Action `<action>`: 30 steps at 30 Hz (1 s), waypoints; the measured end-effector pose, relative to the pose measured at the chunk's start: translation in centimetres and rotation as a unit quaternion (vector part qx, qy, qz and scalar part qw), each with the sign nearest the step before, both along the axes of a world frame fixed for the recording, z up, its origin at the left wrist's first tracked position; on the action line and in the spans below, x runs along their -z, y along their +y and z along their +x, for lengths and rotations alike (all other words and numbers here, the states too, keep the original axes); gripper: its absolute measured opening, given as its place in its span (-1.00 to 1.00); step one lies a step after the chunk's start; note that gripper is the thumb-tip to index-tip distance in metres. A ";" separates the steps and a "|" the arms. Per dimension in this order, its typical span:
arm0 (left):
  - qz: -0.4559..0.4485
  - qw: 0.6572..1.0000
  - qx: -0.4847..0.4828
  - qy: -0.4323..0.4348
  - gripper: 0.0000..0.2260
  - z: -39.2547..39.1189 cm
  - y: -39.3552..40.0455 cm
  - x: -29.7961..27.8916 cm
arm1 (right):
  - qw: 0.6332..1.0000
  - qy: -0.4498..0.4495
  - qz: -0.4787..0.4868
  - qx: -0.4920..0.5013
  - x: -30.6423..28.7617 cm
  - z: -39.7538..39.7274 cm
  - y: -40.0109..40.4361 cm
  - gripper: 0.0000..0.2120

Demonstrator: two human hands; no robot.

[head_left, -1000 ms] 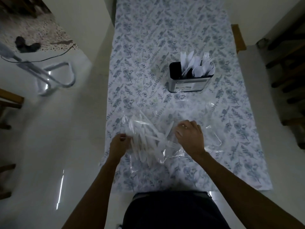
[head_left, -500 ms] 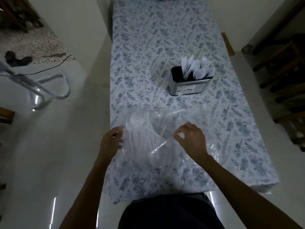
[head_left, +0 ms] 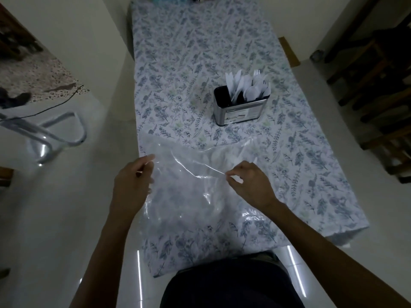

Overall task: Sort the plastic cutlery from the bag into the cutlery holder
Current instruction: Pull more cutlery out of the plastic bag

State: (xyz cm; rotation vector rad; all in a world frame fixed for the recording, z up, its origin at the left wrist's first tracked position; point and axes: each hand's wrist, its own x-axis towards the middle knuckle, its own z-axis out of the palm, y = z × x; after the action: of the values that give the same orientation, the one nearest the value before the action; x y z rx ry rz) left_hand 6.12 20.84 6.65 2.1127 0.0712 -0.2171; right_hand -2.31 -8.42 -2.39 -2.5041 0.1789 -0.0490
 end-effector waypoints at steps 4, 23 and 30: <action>-0.009 1.000 0.005 -0.010 -0.79 -0.1 -0.9 -1.8 | 1.000 -0.007 0.012 0.018 -0.2 -0.6 -0.6 -0.89; 0.038 0.998 0.028 -0.044 -0.78 2.2 -1.9 -5.3 | 0.994 -0.107 0.025 0.018 -2.8 -0.7 -1.5 -0.86; 0.129 0.989 -0.066 0.007 -0.85 0.9 3.8 1.6 | 0.991 0.044 0.061 0.114 0.0 -2.1 -4.7 -0.73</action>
State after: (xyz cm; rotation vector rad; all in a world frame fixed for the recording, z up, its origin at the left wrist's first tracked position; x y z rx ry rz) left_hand 7.01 24.63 5.07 2.3524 0.2595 -0.1495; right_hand -4.44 -13.11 -2.41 -2.3541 0.4899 -0.0197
